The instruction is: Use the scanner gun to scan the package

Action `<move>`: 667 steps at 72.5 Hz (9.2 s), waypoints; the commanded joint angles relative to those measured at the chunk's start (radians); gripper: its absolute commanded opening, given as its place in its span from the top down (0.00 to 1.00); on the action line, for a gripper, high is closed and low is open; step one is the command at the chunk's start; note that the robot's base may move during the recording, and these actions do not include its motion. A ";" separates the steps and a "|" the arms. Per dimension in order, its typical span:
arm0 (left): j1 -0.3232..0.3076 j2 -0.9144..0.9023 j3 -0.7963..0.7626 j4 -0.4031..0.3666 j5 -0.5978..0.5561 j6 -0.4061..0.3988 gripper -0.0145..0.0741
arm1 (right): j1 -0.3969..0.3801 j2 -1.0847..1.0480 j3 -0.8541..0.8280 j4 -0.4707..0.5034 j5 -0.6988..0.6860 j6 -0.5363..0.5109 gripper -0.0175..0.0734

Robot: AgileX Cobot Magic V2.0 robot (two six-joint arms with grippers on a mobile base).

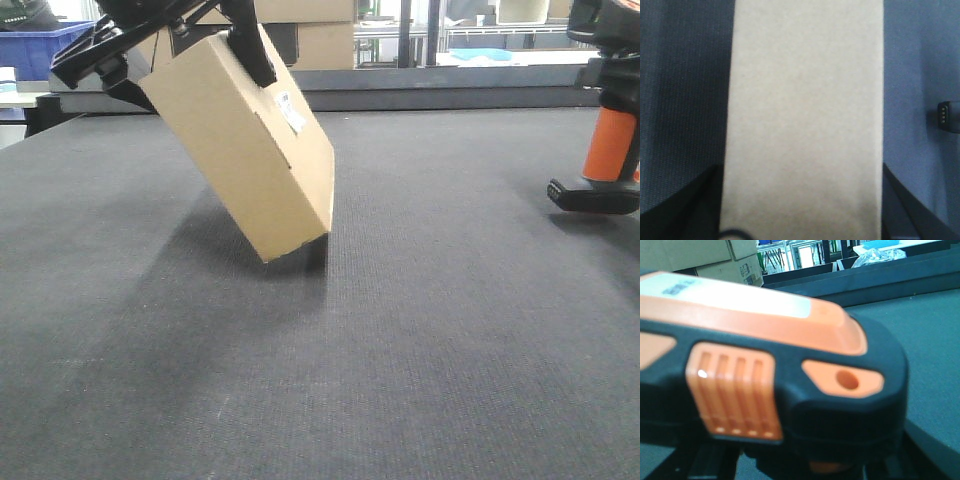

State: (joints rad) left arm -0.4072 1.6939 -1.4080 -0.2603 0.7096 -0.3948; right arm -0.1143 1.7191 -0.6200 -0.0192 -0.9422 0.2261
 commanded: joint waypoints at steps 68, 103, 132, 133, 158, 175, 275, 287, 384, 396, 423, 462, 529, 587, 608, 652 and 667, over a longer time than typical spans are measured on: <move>-0.006 -0.002 -0.002 -0.004 -0.010 -0.002 0.96 | -0.002 0.020 -0.008 0.003 -0.075 -0.011 0.22; -0.006 -0.002 -0.002 -0.004 -0.010 -0.002 0.96 | -0.002 -0.007 -0.006 -0.025 -0.030 -0.011 0.19; -0.006 -0.002 -0.002 0.004 -0.010 -0.002 0.96 | -0.002 -0.078 0.014 -0.092 0.070 -0.011 0.19; -0.006 -0.002 -0.002 0.005 -0.010 -0.002 0.96 | -0.002 -0.085 0.021 -0.092 0.070 -0.011 0.19; 0.059 -0.015 -0.004 0.074 0.010 0.000 0.96 | -0.004 -0.247 0.203 -0.115 0.070 -0.011 0.19; 0.163 -0.083 -0.004 0.289 0.119 0.074 0.96 | -0.004 -0.457 0.286 -0.132 0.151 -0.011 0.19; 0.378 -0.089 0.109 0.345 0.081 0.291 0.53 | -0.004 -0.847 0.286 -0.234 0.569 -0.011 0.19; 0.378 -0.089 0.109 0.352 0.083 0.288 0.13 | -0.004 -0.847 0.286 -0.234 0.569 -0.011 0.19; 0.378 -1.005 0.741 0.313 -0.371 0.280 0.96 | -0.004 -1.039 0.284 -0.234 0.781 0.059 0.20; 0.378 -1.115 0.858 0.334 -0.384 0.280 0.96 | -0.002 -1.165 0.284 -0.229 0.895 0.061 0.45; 0.378 -1.308 1.018 0.260 -0.631 0.280 0.96 | -0.002 -1.429 0.284 -0.012 1.138 0.059 0.99; 0.378 -1.694 1.157 0.260 -0.509 0.280 0.96 | -0.002 -1.719 0.284 -0.007 1.333 -0.038 0.99; 0.378 -1.694 1.157 0.260 -0.517 0.280 0.96 | -0.002 -1.719 0.482 0.159 1.031 -0.342 0.99; 0.378 -1.694 1.157 0.260 -0.517 0.280 0.96 | 0.112 -1.719 0.620 0.070 0.987 -0.307 0.99; 0.378 -1.694 1.157 0.260 -0.517 0.280 0.96 | 0.112 -1.719 0.620 0.080 0.991 -0.307 0.99; 0.378 -1.694 1.157 0.260 -0.517 0.280 0.96 | 0.112 -1.719 0.620 0.079 0.989 -0.307 0.99; 0.378 -1.694 1.182 0.260 -0.531 0.280 0.96 | 0.112 -1.719 0.620 0.079 0.987 -0.307 0.99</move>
State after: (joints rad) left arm -0.0297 0.0043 -0.2442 0.0000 0.2010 -0.1088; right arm -0.0057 0.0008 -0.0017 0.0612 0.0617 -0.0816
